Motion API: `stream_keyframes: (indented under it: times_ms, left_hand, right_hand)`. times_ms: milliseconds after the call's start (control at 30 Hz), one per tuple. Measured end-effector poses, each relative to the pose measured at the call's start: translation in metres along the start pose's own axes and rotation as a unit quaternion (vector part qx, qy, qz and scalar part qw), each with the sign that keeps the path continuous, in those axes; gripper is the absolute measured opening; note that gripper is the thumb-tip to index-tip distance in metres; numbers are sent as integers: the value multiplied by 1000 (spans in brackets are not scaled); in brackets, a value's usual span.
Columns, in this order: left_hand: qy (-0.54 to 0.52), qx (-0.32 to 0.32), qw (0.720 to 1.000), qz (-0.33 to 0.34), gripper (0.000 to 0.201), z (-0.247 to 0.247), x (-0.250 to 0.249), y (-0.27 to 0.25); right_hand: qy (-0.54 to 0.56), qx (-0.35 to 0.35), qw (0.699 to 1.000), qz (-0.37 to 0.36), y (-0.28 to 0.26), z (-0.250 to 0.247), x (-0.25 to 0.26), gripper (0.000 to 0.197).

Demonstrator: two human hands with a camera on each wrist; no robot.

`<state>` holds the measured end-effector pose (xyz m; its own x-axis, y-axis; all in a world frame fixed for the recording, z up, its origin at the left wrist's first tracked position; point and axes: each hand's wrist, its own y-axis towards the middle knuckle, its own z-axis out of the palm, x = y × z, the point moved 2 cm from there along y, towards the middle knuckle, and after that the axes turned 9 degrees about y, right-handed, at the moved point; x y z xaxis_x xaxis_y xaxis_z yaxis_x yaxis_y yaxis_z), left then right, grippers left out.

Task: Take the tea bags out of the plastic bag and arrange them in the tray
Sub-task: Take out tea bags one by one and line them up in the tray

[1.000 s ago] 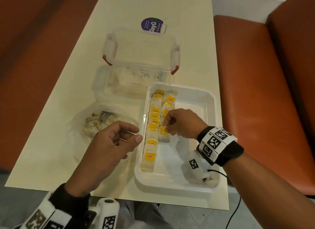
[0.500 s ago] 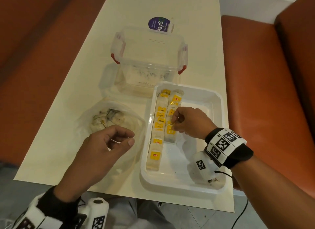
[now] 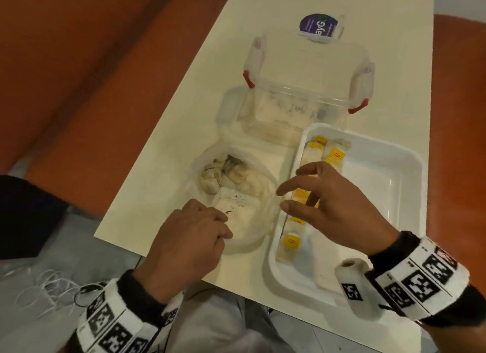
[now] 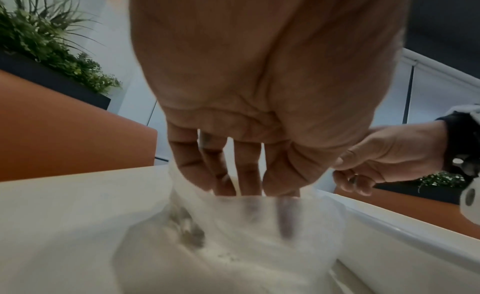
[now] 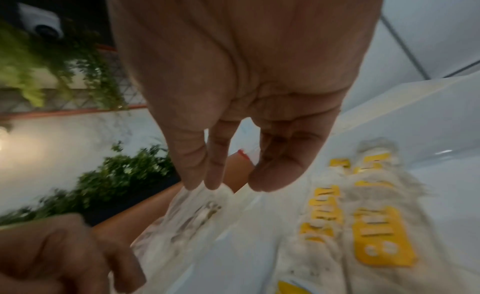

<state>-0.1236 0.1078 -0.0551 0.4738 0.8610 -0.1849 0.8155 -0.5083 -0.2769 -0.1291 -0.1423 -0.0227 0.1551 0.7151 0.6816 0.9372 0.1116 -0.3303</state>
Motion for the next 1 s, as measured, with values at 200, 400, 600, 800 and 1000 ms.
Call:
stream_keyframes:
  times_ms: [200,400,600,800,1000]
  left_hand:
    - [-52,-74,995,-46,23,-21,9,29]
    - [67,-50,994,-63,40,-23,27,65]
    - [112,-58,991,-33,41,-13,35,75]
    - [103,-61,993,-11,33,-17,42,77]
    - [68,-28,997,29,34,-8,45,72]
  right_hand:
    - [-163,15,987,4,27,21,16,40]
    - [-225,45,973,-2,40,28,28,48]
    - [-205,42,978,11,45,25,28,45]
    - [-178,36,983,13,46,27,24,45]
    - [-162,34,986,10,45,27,21,41]
